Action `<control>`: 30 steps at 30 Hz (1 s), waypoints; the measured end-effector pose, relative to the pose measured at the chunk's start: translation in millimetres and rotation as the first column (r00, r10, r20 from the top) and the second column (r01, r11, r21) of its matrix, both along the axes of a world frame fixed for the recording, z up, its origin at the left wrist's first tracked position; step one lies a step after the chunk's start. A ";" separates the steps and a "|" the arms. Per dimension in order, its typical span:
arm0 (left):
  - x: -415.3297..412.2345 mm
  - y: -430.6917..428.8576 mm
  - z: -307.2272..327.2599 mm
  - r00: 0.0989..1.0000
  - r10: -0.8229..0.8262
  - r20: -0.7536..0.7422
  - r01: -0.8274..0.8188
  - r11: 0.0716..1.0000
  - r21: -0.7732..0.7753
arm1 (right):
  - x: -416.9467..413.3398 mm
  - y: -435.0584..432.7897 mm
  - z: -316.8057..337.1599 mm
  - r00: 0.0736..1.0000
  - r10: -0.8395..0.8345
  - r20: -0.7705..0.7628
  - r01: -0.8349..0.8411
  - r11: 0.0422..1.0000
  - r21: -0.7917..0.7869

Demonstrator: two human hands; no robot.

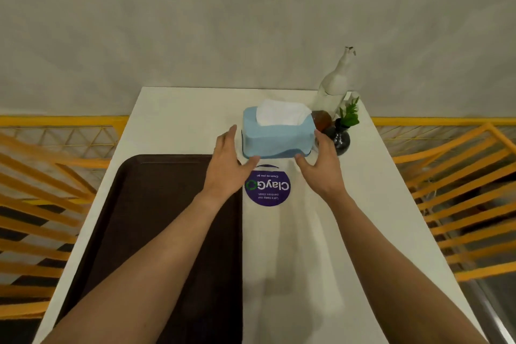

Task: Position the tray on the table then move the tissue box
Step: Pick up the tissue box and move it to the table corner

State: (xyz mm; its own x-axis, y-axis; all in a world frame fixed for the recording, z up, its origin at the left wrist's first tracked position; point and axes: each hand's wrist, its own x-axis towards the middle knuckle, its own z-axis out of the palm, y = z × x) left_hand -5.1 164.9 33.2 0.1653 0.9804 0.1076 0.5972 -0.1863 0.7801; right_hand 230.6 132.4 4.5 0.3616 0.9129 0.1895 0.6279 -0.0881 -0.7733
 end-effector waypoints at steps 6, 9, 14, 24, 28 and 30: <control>40.8 35.2 -12.4 0.996 0.069 0.058 -0.062 0.991 -0.121 | 24.2 31.8 -10.3 0.997 0.072 0.001 -0.072 0.997 0.040; 50.3 48.2 -16.9 0.993 0.082 0.089 -0.067 0.985 -0.162 | 29.2 36.3 -17.8 0.995 0.092 -0.036 -0.091 0.995 0.045; 56.3 65.7 -27.8 0.975 0.031 0.220 0.001 0.990 -0.143 | 33.7 44.0 -28.9 0.982 0.138 -0.131 -0.143 0.989 -0.027; 39.0 73.0 -24.4 0.962 0.117 0.248 -0.090 0.989 -0.117 | 2.5 54.9 -22.7 0.972 0.062 -0.228 -0.056 0.998 0.033; -8.2 72.6 -14.0 0.964 0.114 0.241 -0.098 0.992 -0.078 | -41.6 49.6 -13.8 0.969 0.078 -0.233 -0.059 0.994 0.087; -11.8 77.9 -10.8 0.967 0.109 0.232 -0.098 0.993 -0.058 | -42.0 52.7 -10.2 0.966 0.086 -0.244 -0.061 0.992 0.108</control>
State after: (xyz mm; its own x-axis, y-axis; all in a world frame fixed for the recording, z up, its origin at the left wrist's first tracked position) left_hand -16.9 242.8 22.4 0.0377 0.9956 0.0856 0.4108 -0.0936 0.9069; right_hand 188.5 185.0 -5.7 0.3414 0.9198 0.1934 0.4176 0.0359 -0.9079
